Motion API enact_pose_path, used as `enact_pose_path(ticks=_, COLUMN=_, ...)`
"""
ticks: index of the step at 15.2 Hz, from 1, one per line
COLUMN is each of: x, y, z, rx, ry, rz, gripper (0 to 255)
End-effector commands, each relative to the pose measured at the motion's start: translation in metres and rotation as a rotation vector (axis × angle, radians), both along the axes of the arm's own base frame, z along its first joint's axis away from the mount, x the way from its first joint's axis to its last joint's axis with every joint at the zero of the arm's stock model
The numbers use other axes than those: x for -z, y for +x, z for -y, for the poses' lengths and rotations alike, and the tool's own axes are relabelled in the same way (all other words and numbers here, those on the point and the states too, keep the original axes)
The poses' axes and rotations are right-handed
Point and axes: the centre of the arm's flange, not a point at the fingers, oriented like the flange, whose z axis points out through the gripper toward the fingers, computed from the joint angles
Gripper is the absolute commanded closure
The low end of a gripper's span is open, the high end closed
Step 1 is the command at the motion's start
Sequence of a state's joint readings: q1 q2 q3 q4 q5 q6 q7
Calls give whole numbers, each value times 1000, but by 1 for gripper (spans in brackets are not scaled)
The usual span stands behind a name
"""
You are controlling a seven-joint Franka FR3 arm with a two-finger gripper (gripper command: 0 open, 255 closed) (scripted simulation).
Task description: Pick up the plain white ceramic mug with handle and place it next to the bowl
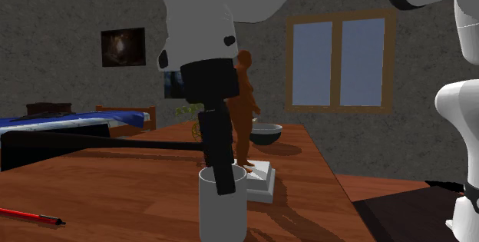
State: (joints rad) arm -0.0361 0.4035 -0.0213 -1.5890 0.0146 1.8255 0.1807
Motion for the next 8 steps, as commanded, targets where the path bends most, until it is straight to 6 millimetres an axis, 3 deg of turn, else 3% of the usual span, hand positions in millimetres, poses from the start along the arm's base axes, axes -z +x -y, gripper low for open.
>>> enact_pose_path(ticks=1, x=8, y=10, z=4, rx=11, ry=1, rz=-4, gripper=0)
enact_pose_path(ticks=8, x=42, y=4, z=3, rx=11, ry=1, rz=-4, gripper=0)
